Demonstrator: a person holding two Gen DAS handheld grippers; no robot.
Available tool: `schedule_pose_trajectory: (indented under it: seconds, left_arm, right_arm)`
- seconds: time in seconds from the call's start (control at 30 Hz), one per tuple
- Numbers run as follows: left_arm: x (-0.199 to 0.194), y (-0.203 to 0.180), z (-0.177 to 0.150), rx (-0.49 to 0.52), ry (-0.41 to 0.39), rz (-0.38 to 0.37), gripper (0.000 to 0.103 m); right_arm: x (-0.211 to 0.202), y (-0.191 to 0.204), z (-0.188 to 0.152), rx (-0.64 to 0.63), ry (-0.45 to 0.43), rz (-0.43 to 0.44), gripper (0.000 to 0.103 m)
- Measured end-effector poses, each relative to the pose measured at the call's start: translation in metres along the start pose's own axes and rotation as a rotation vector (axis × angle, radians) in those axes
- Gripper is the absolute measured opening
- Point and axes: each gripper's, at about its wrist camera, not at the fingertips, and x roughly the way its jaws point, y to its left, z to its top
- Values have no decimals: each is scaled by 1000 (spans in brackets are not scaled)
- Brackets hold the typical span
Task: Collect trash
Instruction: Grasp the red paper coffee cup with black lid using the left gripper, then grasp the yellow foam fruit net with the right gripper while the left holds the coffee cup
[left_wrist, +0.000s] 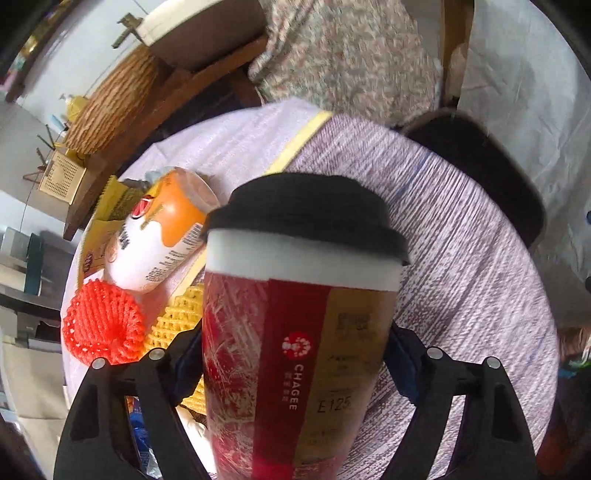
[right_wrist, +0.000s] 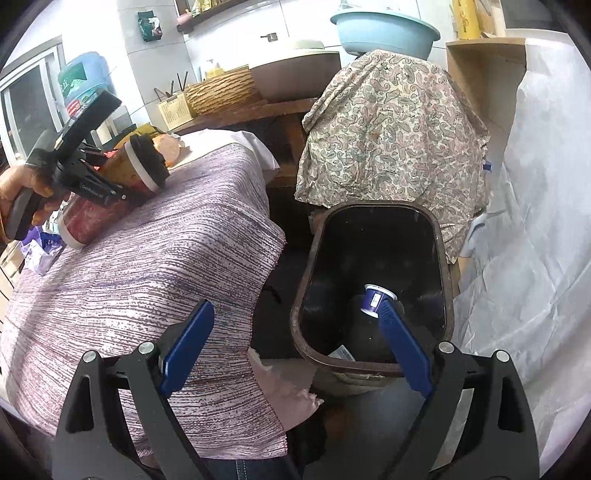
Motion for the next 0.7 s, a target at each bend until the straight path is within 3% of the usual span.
schedule_pose_trajectory:
  seconds: [0.27,0.43,0.7]
  left_arm:
    - [-56,23,-39,-179,-217,20,79]
    - [-86,28,-83,-290,-345,100,79]
    - [-110,41,-130,-494,-468,82,79]
  right_arm:
    - [-3,20,17,-49,-14,58,89]
    - [-3,52,32,-128,-25,129,89]
    - [-5,112,64,-260,-68,226,89]
